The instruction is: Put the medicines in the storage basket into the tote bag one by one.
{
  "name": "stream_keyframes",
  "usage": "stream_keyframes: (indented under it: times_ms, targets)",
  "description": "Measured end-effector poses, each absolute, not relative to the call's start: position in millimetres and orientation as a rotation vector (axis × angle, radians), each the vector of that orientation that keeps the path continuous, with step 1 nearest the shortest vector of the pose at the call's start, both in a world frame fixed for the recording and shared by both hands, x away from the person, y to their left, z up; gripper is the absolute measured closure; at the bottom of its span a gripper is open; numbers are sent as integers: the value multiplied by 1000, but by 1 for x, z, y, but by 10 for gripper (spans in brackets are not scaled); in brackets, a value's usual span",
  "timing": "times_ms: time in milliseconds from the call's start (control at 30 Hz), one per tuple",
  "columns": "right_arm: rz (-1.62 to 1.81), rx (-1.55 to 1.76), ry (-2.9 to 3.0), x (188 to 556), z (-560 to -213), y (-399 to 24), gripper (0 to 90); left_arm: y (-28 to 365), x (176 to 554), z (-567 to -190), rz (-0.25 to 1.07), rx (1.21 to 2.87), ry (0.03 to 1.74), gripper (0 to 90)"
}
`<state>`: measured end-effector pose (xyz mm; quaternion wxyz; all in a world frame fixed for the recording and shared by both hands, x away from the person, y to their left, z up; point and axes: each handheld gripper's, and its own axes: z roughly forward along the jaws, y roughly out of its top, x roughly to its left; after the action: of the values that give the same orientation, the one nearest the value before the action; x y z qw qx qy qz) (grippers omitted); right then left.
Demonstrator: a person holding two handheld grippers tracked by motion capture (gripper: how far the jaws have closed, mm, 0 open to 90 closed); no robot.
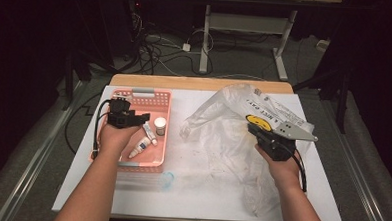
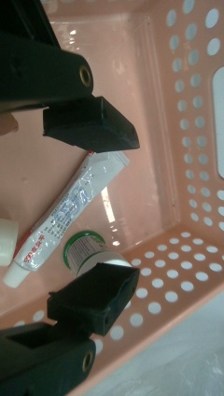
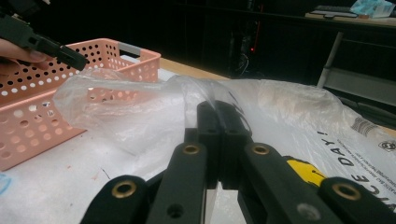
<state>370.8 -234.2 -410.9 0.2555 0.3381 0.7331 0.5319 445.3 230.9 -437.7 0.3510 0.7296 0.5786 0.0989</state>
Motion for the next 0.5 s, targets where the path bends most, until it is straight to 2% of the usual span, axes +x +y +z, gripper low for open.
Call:
stream_keyframes:
  times_ms: [133, 500]
  targets:
    - [1441, 912, 1998, 371, -412, -233, 900, 226, 454, -448, 210, 1975, 1550, 378]
    - [1435, 920, 2006, 371, -414, -233, 900, 216, 470, -463, 127, 2072, 1627, 407]
